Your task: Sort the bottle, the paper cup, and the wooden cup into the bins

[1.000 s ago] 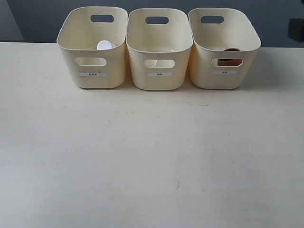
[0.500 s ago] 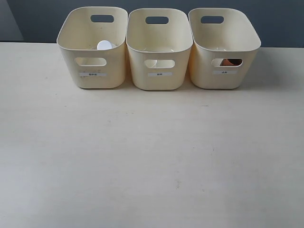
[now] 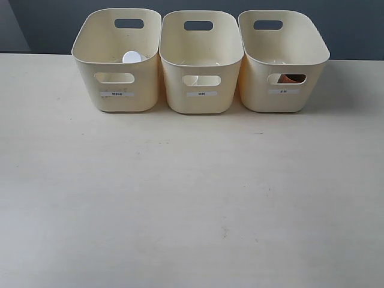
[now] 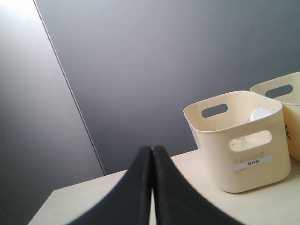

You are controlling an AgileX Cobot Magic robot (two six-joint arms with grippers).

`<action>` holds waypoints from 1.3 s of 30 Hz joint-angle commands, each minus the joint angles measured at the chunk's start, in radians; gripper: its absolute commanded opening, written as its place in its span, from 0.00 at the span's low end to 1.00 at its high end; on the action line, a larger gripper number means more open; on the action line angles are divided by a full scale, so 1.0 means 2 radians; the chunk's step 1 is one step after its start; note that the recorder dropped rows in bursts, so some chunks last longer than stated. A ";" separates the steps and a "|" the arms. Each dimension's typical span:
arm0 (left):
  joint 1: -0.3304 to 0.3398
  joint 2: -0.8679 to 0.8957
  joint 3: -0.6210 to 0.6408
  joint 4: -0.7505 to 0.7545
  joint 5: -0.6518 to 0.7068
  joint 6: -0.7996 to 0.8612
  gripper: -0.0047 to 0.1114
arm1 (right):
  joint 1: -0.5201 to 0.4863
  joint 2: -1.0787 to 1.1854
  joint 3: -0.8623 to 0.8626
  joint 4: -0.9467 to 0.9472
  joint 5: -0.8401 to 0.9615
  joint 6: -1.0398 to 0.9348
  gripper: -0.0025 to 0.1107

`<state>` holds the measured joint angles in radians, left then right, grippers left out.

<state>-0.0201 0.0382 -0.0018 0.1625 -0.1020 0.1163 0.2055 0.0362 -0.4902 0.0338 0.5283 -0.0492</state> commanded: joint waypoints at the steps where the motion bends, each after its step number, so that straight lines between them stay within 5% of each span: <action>1: -0.001 -0.001 0.001 0.000 -0.002 -0.001 0.04 | -0.037 -0.018 0.022 -0.003 0.003 0.003 0.02; 7: -0.001 -0.001 0.001 0.000 -0.002 -0.001 0.04 | -0.098 -0.018 0.076 0.005 -0.012 0.004 0.02; 12: -0.001 -0.001 0.001 0.000 -0.002 -0.001 0.04 | -0.129 -0.018 0.133 0.101 -0.095 0.012 0.02; 26: -0.001 -0.001 0.001 0.000 -0.002 -0.001 0.04 | -0.167 -0.018 0.243 0.102 -0.101 0.012 0.02; 39: -0.001 -0.001 0.001 0.000 -0.002 -0.001 0.04 | -0.180 -0.018 0.245 0.101 -0.111 0.012 0.02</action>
<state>-0.0201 0.0382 -0.0018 0.1625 -0.1020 0.1163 -0.1411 0.0061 -0.0048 0.2383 0.3307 -0.0251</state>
